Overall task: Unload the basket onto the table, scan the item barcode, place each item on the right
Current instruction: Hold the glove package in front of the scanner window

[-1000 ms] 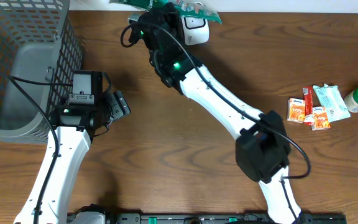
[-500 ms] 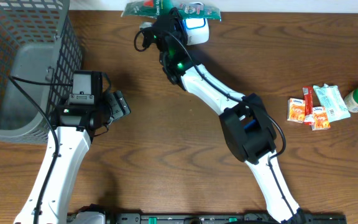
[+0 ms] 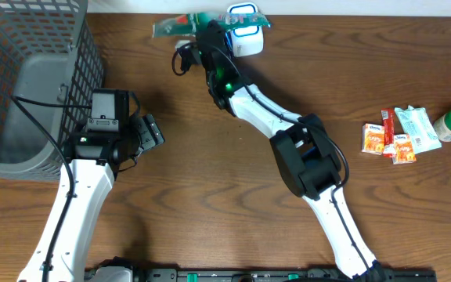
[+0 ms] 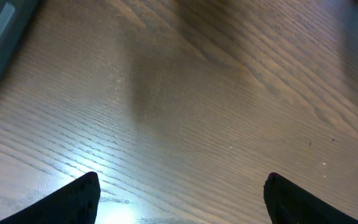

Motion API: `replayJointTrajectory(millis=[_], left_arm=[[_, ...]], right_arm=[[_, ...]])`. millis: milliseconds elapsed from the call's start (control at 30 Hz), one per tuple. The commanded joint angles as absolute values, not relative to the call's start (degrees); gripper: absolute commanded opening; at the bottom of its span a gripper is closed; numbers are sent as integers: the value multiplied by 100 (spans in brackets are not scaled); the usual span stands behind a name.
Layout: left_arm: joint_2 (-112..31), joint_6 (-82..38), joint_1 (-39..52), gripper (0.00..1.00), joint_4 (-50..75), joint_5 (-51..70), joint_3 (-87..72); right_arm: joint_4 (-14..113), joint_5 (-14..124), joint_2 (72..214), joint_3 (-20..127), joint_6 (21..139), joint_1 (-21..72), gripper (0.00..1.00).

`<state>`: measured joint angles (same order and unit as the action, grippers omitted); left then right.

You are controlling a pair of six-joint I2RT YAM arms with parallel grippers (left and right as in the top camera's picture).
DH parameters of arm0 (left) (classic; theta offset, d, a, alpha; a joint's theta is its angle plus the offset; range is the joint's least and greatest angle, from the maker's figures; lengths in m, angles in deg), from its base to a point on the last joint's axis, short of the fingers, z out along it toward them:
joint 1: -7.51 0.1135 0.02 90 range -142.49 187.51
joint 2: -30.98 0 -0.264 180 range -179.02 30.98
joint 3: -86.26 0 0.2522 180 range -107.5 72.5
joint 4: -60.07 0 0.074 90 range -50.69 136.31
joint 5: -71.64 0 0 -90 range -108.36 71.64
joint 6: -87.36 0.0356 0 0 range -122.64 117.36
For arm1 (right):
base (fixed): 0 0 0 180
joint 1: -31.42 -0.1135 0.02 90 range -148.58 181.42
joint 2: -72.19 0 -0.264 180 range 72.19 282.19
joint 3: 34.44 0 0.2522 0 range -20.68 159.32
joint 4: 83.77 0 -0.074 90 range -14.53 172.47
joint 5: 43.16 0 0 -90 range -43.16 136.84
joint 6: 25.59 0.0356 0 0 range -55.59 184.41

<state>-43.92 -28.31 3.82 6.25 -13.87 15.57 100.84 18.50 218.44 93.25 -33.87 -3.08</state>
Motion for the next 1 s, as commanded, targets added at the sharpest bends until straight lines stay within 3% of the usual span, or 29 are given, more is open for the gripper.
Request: replayJointTrajectory(millis=[0, 533, 733, 967], left_arm=[[-4427, -2825, 402, 85, 623, -1459, 1592], [-4427, -2825, 402, 85, 623, -1457, 1592], [-4427, -2825, 402, 85, 623, -1457, 1592], [-4427, -2825, 402, 85, 623, -1457, 1592]], right_arm=[[10114, 1972, 22026, 9434, -3446, -306, 1], [10112, 1811, 22135, 9434, -2464, -291, 1], [11338, 1273, 22002, 9504, -1339, -275, 1], [10551, 1258, 21064, 9517, -298, -264, 1]])
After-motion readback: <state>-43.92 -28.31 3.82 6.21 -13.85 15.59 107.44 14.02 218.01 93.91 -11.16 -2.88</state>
